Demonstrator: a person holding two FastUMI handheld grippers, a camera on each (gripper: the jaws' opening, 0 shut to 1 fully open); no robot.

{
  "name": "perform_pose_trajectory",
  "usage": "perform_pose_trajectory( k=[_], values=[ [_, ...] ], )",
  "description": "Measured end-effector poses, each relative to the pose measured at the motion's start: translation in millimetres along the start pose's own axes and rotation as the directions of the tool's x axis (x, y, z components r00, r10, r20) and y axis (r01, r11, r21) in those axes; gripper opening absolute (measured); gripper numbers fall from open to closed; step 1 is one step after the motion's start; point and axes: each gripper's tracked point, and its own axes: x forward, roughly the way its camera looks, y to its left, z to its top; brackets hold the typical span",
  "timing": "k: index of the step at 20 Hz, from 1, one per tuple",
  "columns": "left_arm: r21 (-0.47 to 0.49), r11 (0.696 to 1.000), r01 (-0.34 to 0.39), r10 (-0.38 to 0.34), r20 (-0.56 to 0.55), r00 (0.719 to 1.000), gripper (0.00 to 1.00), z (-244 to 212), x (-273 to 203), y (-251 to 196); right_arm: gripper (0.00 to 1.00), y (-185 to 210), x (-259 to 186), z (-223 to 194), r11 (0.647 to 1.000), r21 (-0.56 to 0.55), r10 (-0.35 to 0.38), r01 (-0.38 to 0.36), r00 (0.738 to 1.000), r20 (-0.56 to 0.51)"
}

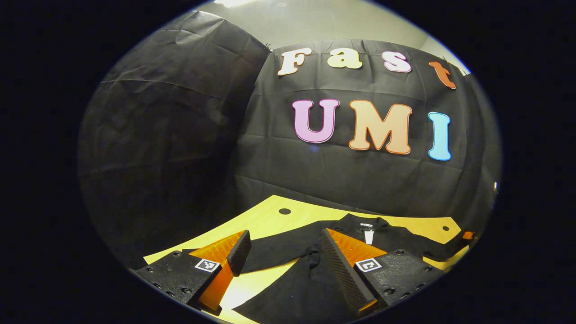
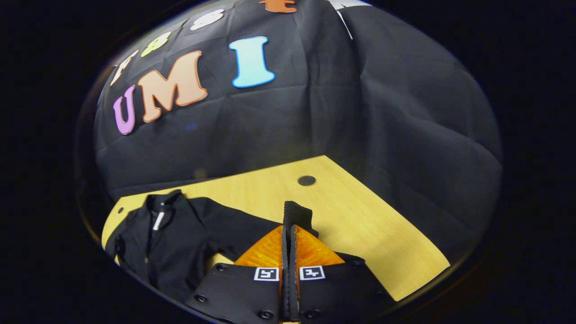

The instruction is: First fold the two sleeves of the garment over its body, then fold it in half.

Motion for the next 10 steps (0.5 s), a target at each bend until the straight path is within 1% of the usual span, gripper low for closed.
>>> perform_pose_trajectory(
  k=[2,4,10],
  values=[
    [-0.002,1.0,0.02,-0.02,0.001,1.0,0.93,0.4,3.8,9.5,0.02,34.7,-9.4,12.0,0.999,-0.045,0.024,-0.023,0.999,0.024],
    [-0.002,0.999,0.034,-0.034,-0.001,0.999,0.94,1.7,9.2,23.7,0.02,73.0,-16.7,20.2,0.995,-0.075,0.066,-0.063,0.997,0.042],
    [-0.021,0.999,0.041,-0.041,-0.015,0.999,0.94,1.9,16.6,72.1,0.02,197.2,-36.3,36.1,0.981,-0.095,0.18,-0.172,0.98,0.086]
  ],
)
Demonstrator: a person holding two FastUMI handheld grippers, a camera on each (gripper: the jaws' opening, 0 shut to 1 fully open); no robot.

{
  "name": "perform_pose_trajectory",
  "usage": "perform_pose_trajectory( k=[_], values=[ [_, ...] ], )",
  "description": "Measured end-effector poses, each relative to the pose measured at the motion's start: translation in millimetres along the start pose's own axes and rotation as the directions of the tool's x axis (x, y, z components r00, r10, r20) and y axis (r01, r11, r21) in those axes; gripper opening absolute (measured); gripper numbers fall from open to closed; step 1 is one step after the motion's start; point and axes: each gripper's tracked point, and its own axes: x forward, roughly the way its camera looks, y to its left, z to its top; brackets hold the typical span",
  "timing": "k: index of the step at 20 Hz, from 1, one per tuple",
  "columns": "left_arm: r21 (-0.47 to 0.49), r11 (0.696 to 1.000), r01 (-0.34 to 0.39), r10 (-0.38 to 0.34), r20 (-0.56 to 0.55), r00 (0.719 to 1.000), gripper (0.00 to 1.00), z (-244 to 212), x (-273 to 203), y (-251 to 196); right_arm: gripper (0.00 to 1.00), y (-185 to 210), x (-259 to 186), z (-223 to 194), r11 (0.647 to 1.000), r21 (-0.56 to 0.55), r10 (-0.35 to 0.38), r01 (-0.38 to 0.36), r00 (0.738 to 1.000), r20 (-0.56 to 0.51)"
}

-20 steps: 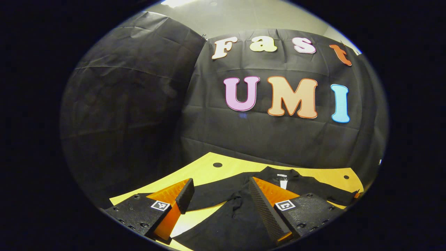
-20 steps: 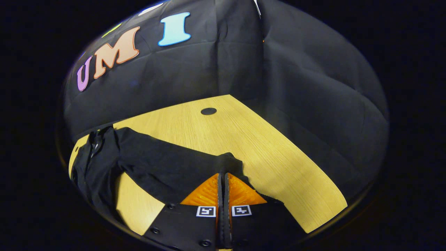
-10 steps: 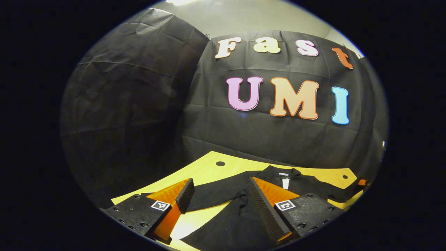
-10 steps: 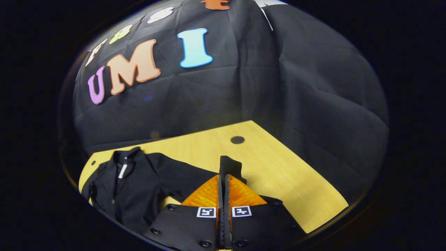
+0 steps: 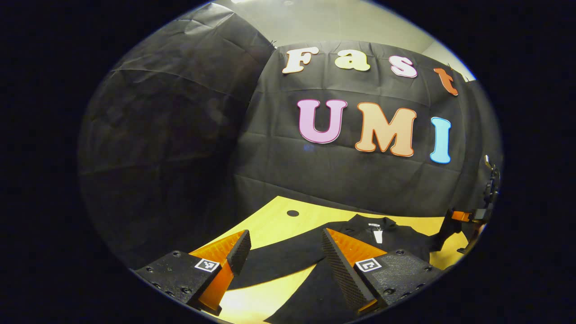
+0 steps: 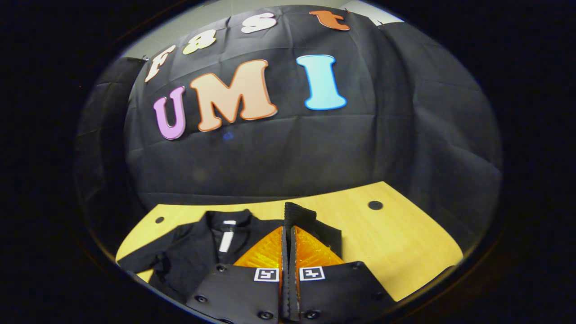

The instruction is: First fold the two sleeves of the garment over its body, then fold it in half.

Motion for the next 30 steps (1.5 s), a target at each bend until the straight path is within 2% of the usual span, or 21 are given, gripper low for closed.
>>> perform_pose_trajectory(
  k=[4,7,13,21,25,30],
  values=[
    [0.016,0.999,-0.033,0.033,-0.001,0.999,0.93,1.3,0.8,34.7,0.02,78.4,15.2,6.1,0.996,-0.012,0.09,-0.09,0.996,0.013],
    [0.018,0.999,-0.051,0.051,-0.001,0.999,0.93,2.2,1.0,56.8,0.02,139.1,25.3,-4.3,0.982,-0.032,0.187,-0.188,0.982,-0.007],
    [0.019,0.996,-0.084,0.084,-0.017,0.996,0.93,-5.6,6.7,89.5,0.02,223.7,52.1,-33.2,0.961,-0.02,0.272,-0.274,0.959,-0.074],
    [0.026,0.993,-0.117,0.119,-0.058,0.991,0.93,-20.6,17.5,111.1,0.02,265.5,90.9,-78.7,0.956,0.01,0.29,-0.292,0.945,-0.152],
    [0.022,0.991,-0.132,0.134,-0.056,0.989,0.93,-20.6,21.4,114.4,0.04,286.2,106.1,-109.4,0.94,0.032,0.339,-0.34,0.916,-0.212],
    [0.027,0.989,-0.148,0.15,-0.08,0.985,0.93,-27.7,27.2,117.5,0.02,283.4,119.6,-142.1,0.94,0.022,0.331,-0.339,0.899,-0.288]
  ],
)
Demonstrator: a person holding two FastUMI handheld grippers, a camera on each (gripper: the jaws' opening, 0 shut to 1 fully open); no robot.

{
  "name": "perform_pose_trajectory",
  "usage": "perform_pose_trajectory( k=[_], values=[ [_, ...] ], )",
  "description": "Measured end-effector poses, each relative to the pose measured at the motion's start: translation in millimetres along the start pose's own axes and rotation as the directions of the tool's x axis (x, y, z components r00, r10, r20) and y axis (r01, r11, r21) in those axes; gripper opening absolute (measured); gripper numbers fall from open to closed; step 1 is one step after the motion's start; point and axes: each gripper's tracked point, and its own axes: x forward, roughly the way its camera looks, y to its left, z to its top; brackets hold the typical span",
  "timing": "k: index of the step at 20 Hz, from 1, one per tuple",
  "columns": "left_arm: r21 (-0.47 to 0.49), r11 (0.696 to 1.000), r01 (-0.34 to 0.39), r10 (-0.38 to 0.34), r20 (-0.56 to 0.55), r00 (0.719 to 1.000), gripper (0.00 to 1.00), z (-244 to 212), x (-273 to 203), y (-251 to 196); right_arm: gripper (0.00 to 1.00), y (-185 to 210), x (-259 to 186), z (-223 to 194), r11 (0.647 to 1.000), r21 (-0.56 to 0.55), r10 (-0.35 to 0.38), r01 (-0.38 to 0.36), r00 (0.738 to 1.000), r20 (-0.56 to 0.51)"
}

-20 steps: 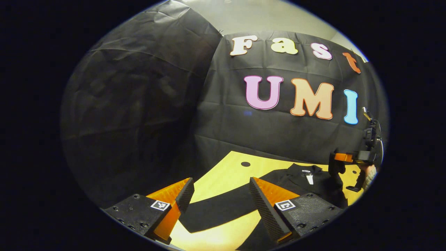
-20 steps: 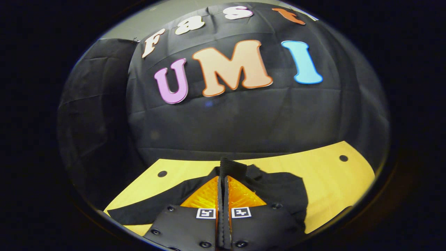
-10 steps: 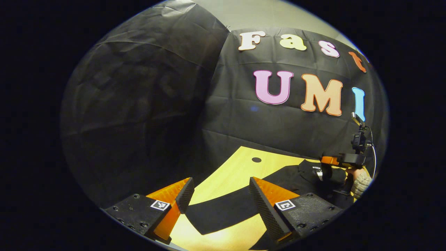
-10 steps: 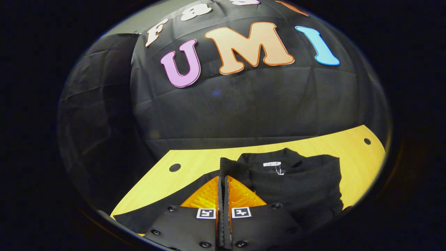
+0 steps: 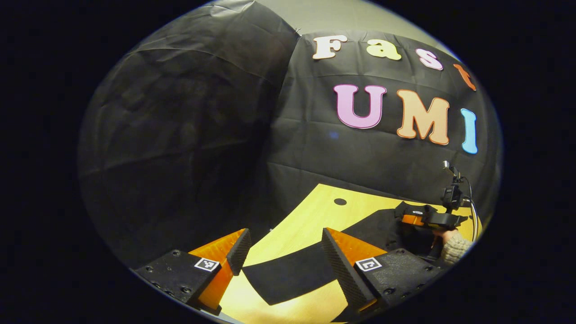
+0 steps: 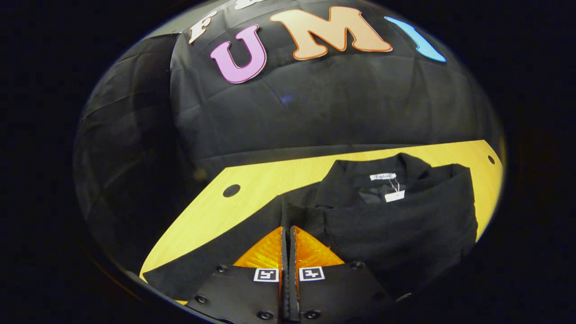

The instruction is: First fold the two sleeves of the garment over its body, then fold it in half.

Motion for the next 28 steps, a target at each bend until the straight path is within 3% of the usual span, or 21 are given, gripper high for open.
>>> perform_pose_trajectory(
  k=[3,5,6,7,10,16,19,27,28],
  values=[
    [0.005,1.0,0.003,-0.003,-0.012,1.0,0.94,-8.3,3.5,3.2,0.04,0.5,9.8,-14.1,0.997,0.079,0.006,-0.001,0.998,-0.055],
    [-0.002,1.0,0.002,-0.002,-0.025,1.0,0.93,-13.7,4.4,6.9,0.13,5.3,11.7,-15.3,0.993,0.118,0.024,-0.017,0.998,-0.055],
    [-0.006,1.0,-0.001,0.001,-0.029,1.0,0.94,-16.3,6.9,7.6,0.07,8.0,11.2,-13.7,0.992,0.123,0.033,-0.027,0.998,-0.046],
    [-0.012,1.0,-0.002,0.001,-0.034,0.999,0.94,-17.6,8.1,7.5,0.3,12.5,11.0,-10.9,0.991,0.128,0.047,-0.042,0.998,-0.039],
    [-0.005,1.0,-0.001,0.001,-0.051,0.999,0.94,-30.8,11.0,12.6,0.96,3.0,7.0,-5.3,0.993,0.116,0.0,0.003,1.0,-0.028],
    [0.045,0.999,-0.002,0.008,-0.14,0.99,0.95,-67.2,16.2,18.0,0.98,-3.7,-19.0,31.2,0.983,0.185,0.006,-0.015,0.999,0.048],
    [0.048,0.999,0.009,0.0,-0.186,0.983,0.95,-89.7,24.1,16.3,0.98,-11.3,-48.4,54.0,0.985,0.169,0.0,-0.021,0.992,0.123],
    [0.053,0.998,0.013,0.005,-0.339,0.941,0.95,-157.3,28.8,15.9,0.98,-53.8,-143.5,113.5,0.992,0.125,-0.056,0.019,0.951,0.305],
    [0.044,0.999,0.008,0.008,-0.351,0.936,0.95,-163.6,29.6,15.4,0.93,-63.2,-155.4,121.1,0.991,0.125,-0.079,0.039,0.941,0.328]
  ],
)
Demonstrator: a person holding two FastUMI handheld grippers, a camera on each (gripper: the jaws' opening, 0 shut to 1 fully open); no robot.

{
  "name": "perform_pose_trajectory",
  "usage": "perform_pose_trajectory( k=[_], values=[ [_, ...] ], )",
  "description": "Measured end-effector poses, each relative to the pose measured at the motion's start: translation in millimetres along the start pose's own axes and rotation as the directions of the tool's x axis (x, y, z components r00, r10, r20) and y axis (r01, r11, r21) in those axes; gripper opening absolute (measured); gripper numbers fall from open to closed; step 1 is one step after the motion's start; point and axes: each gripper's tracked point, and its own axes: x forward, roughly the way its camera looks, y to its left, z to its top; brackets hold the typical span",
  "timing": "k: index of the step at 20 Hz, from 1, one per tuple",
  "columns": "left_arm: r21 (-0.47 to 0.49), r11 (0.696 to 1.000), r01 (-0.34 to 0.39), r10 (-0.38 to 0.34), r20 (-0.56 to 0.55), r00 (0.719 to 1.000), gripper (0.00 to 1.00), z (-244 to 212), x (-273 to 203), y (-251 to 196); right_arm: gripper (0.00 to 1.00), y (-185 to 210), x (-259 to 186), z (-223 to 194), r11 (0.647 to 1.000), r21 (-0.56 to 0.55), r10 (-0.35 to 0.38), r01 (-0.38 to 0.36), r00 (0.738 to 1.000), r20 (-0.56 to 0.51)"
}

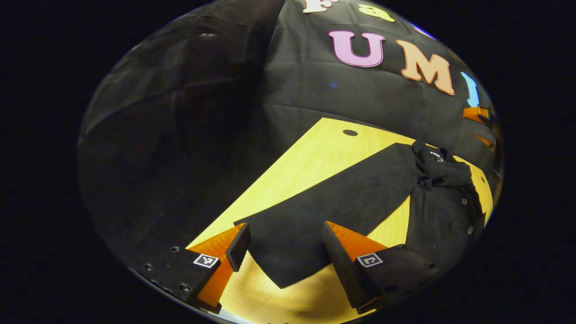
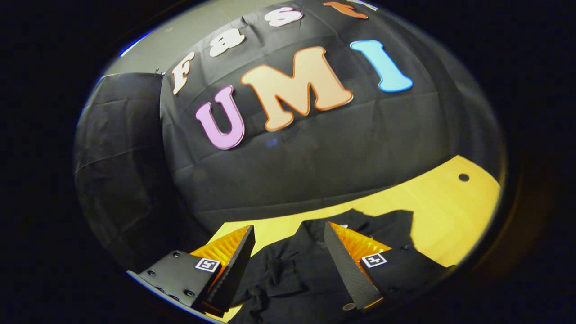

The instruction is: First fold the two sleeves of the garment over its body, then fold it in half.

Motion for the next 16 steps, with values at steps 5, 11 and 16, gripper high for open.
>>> perform_pose_trajectory(
  k=[5,11,16],
  values=[
    [-0.009,1.0,-0.014,0.014,-0.049,0.999,0.95,-10.7,5.1,2.2,0.94,-37.9,-40.6,40.9,0.996,-0.035,-0.076,0.08,0.991,0.112],
    [0.012,0.999,-0.049,0.05,-0.091,0.995,0.95,-31.1,8.2,7.2,0.97,-86.3,-90.8,54.3,0.983,-0.056,-0.165,0.175,0.976,0.145],
    [0.035,0.999,-0.033,0.036,-0.07,0.997,0.96,-32.0,7.5,5.9,0.97,-111.5,-127.1,57.5,0.973,-0.046,-0.217,0.226,0.964,0.155]
  ],
)
